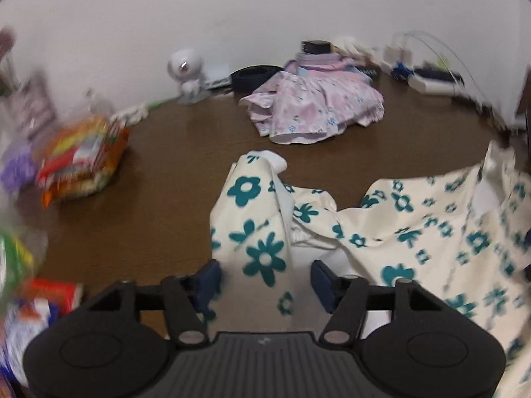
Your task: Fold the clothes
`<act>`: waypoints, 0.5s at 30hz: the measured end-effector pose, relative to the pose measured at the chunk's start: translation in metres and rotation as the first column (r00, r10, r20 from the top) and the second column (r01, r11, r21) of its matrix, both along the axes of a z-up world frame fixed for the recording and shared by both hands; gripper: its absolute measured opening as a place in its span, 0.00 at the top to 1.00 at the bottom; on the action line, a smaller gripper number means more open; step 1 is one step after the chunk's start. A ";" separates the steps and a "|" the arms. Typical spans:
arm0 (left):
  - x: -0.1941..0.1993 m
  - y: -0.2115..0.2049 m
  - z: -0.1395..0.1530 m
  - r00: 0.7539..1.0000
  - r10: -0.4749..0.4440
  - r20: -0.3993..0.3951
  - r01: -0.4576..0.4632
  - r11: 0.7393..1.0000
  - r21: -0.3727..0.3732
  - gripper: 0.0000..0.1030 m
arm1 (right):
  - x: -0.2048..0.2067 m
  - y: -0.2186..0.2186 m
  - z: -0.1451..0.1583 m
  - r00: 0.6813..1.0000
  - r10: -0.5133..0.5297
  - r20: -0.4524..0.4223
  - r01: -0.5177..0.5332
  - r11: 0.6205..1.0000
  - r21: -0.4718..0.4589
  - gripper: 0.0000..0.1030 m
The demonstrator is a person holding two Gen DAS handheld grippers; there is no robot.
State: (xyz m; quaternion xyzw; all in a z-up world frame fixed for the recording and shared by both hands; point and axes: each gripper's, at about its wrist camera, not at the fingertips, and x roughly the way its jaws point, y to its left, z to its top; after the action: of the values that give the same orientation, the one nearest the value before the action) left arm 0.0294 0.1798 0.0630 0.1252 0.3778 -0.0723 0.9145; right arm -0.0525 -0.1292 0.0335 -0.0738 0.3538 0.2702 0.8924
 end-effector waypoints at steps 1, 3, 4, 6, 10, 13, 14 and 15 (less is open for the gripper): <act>0.005 0.011 0.000 1.000 0.028 0.000 -0.028 1.000 -0.002 0.93 | 0.001 0.002 -0.003 1.000 0.005 -0.007 -0.006 1.000 -0.012 0.56; 0.011 0.043 0.005 0.991 0.129 0.027 -0.128 0.991 -0.050 0.93 | 0.001 0.005 -0.010 1.000 0.006 -0.026 -0.007 0.999 -0.033 0.57; 0.012 0.064 0.007 0.977 0.206 0.047 -0.203 0.977 -0.064 0.93 | 0.001 0.005 -0.013 0.999 0.003 -0.035 -0.005 0.999 -0.042 0.58; 0.013 0.104 0.010 0.934 0.347 0.084 -0.341 0.937 -0.081 0.92 | -0.003 0.005 -0.015 1.000 0.006 -0.018 -0.007 0.999 -0.043 0.57; -0.012 0.130 0.019 0.886 0.449 0.114 -0.438 0.893 -0.108 0.80 | -0.005 0.007 -0.017 1.000 0.015 -0.012 -0.015 0.999 -0.044 0.52; -0.042 0.120 0.028 0.917 0.387 0.102 -0.368 0.915 -0.167 0.55 | -0.006 0.009 -0.018 1.000 0.023 -0.008 -0.023 0.999 -0.047 0.44; -0.054 0.107 0.030 0.940 0.327 0.097 -0.306 0.935 -0.181 0.48 | -0.006 0.010 -0.018 1.000 0.025 -0.007 -0.025 0.999 -0.048 0.44; -0.066 0.092 0.031 0.960 0.266 0.092 -0.247 0.952 -0.182 0.41 | -0.006 0.011 -0.018 1.000 0.024 -0.005 -0.024 0.998 -0.050 0.43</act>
State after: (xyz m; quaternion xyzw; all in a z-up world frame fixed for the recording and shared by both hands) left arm -0.0369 0.2719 0.0937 0.0009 0.3300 0.0229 0.9437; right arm -0.0589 -0.1184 0.0155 -0.0998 0.3614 0.2723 0.8862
